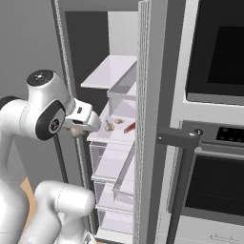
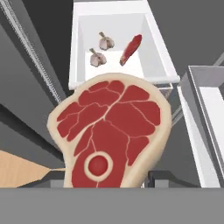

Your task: Place one garlic and one steak in each tupperware on the nearby counter, to pack two identical lunches.

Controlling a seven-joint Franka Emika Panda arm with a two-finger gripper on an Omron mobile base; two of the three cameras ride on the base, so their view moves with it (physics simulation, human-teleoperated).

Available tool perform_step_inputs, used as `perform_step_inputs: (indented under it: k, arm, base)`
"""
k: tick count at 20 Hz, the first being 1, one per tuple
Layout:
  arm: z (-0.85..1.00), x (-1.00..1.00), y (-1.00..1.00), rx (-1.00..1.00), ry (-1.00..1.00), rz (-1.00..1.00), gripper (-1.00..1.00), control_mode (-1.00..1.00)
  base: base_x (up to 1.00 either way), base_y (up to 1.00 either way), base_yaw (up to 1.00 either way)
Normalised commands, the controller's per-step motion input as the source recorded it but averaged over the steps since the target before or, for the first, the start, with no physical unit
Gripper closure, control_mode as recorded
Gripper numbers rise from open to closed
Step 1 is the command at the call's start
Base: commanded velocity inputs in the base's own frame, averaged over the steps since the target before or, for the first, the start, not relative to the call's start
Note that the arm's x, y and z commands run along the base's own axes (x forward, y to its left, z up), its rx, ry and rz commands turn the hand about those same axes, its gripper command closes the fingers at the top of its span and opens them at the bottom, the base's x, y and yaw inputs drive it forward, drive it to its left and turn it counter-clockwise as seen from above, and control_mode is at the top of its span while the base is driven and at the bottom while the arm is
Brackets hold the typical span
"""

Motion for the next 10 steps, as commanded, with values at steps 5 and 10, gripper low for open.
perform_step_inputs:
  k: [5, 10]
  arm:
    - [-0.52, -0.97, 0.18, 0.00, 0.04, 0.00, 1.00, -1.00]
    - [-0.45, -0.60, 0.21, 0.00, 0.00, 0.00, 1.00, -1.00]
  base:
    - [0.00, 0.00, 0.00]
    - [0.00, 0.00, 0.00]
